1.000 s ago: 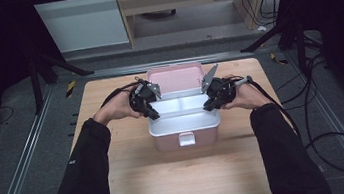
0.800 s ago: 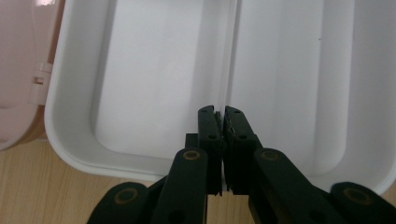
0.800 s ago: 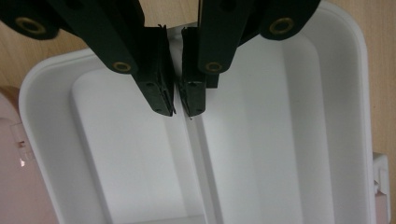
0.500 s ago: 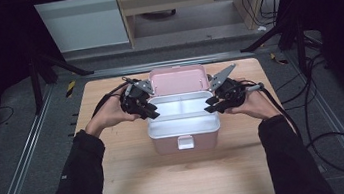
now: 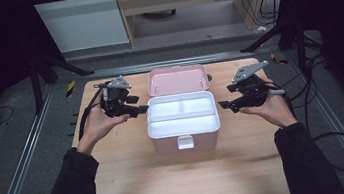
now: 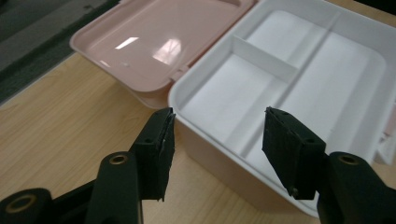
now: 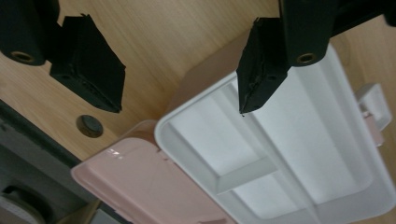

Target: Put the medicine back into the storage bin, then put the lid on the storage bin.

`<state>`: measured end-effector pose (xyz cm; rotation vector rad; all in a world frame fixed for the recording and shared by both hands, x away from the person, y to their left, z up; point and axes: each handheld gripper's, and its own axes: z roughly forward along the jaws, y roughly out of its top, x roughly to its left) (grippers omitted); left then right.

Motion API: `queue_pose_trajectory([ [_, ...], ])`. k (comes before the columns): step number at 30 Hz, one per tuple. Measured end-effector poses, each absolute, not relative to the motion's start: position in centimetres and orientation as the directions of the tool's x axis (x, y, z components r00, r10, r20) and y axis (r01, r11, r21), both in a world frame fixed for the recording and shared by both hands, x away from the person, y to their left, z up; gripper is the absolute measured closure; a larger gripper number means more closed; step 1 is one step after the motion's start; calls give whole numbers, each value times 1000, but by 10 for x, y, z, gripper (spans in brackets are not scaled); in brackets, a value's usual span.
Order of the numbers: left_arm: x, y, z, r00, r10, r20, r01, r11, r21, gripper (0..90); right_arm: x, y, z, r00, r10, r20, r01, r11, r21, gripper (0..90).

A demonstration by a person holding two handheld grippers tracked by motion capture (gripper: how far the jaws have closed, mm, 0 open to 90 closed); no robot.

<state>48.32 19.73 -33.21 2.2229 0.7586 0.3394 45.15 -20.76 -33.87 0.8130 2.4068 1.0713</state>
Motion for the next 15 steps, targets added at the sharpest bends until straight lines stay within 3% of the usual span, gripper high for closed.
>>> queue_pose_trajectory([
  [15, 519, 208, -345, 669, 740, -69, 483, -363, 797, 433, 488, -205, -341, -621, 782, -55, 403, 379, 833, 249],
])
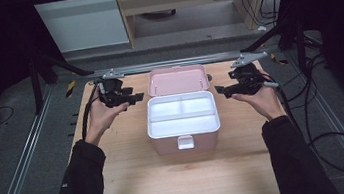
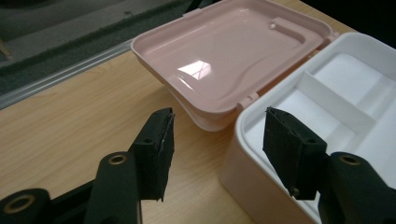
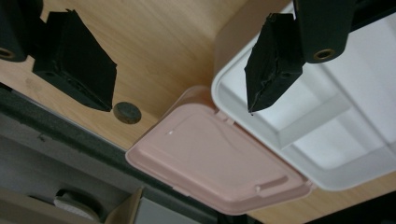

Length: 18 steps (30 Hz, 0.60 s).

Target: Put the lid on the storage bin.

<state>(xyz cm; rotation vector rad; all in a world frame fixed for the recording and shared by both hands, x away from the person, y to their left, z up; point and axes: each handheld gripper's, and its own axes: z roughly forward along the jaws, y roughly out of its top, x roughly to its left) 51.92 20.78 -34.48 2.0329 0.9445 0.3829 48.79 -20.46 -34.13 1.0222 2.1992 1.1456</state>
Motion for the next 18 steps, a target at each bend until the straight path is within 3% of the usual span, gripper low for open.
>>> queue_pose_trajectory([
  [4, 527, 208, -346, 655, 750, -94, 495, -331, 803, 472, 500, -202, -344, -613, 790, -16, 409, 335, 849, 242],
  [18, 564, 182, -365, 622, 780, -72, 507, -330, 796, 476, 554, -183, -366, -586, 810, 21, 436, 293, 851, 265],
])
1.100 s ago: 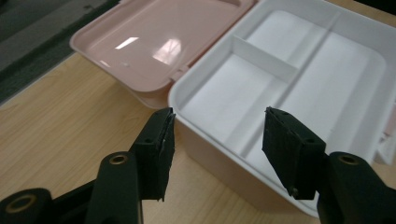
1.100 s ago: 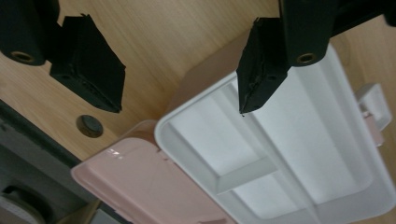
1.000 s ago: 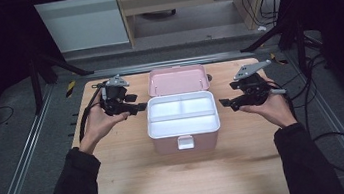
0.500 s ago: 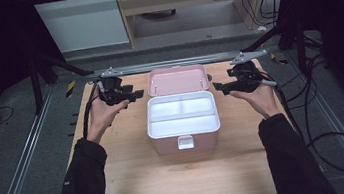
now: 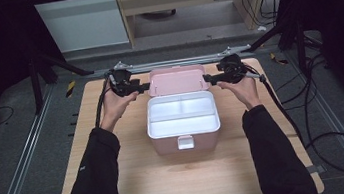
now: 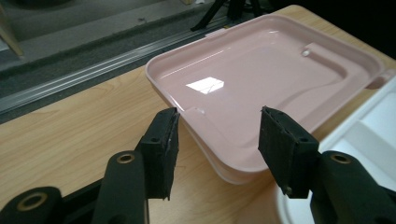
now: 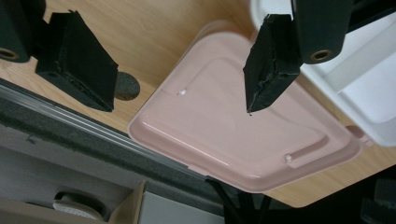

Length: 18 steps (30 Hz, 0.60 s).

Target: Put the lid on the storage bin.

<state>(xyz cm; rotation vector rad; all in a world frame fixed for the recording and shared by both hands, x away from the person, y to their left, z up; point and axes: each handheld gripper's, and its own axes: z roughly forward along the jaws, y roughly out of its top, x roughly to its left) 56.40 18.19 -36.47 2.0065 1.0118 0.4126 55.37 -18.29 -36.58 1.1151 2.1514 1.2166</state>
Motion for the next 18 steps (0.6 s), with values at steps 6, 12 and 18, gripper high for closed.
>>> queue_pose_trajectory([
  [6, 573, 177, -375, 607, 788, -109, 534, -302, 790, 476, 567, -174, -379, -580, 814, 36, 457, 288, 842, 278],
  [12, 577, 171, -385, 609, 785, -109, 551, -321, 770, 465, 574, -171, -389, -573, 816, 80, 485, 259, 835, 285],
  [18, 580, 165, -395, 616, 780, -111, 562, -336, 756, 462, 575, -166, -398, -581, 811, 68, 494, 285, 822, 296],
])
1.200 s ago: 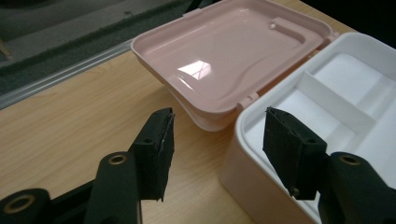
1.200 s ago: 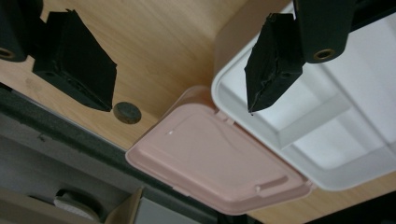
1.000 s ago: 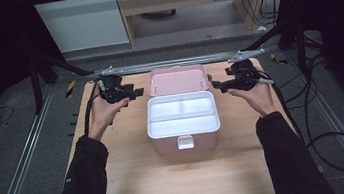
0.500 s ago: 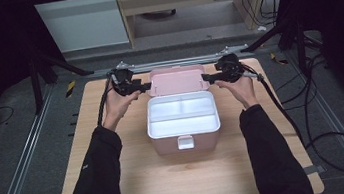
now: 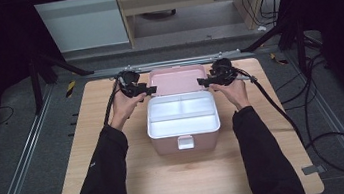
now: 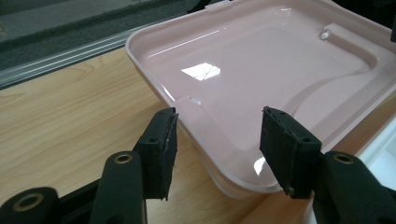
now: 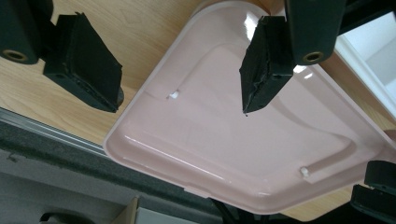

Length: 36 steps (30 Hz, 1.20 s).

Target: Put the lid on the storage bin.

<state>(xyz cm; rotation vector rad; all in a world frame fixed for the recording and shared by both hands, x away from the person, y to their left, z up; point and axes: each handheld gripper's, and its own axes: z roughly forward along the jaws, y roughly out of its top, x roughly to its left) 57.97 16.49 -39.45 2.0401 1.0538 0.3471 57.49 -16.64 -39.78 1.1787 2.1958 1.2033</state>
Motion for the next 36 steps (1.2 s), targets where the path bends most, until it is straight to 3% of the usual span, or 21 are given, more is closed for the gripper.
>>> queue_pose_trajectory([
  [4, 582, 161, -401, 614, 784, -87, 568, -362, 739, 459, 577, -164, -403, -584, 807, 86, 511, 284, 811, 309],
  [22, 594, 160, -416, 602, 783, -157, 595, -309, 742, 401, 586, -166, -419, -571, 799, 186, 593, 246, 766, 354],
  [29, 592, 164, -411, 587, 792, -168, 602, -289, 744, 487, 585, -168, -416, -569, 799, 194, 587, 230, 776, 387],
  [36, 587, 170, -394, 592, 782, -195, 555, -220, 802, 522, 579, -175, -401, -577, 787, 219, 542, 168, 823, 402],
])
